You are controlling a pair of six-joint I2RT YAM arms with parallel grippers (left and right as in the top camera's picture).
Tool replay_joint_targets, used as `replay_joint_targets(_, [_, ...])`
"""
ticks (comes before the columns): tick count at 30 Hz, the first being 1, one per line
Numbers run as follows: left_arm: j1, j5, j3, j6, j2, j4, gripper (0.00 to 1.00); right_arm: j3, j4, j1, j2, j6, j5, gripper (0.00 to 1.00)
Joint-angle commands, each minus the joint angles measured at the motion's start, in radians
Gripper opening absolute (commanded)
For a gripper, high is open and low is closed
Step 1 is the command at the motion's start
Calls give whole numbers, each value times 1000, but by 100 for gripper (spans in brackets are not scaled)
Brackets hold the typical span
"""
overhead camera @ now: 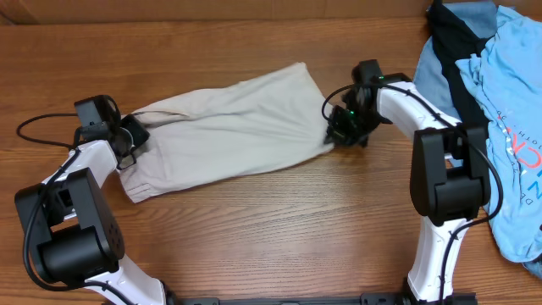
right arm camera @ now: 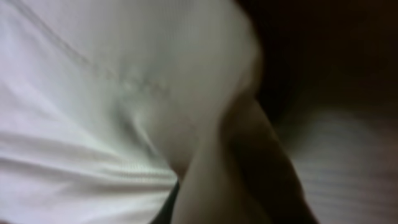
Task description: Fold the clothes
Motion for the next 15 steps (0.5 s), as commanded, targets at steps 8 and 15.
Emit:
replay_joint_targets(8, [16,288,41,138,34,-55,42,-13,-267,-4,-150,-31,306,4])
replay_joint_targets(15, [16,292,133,183,34,-148,42,-13,-319,-5,-206,-36,311,11])
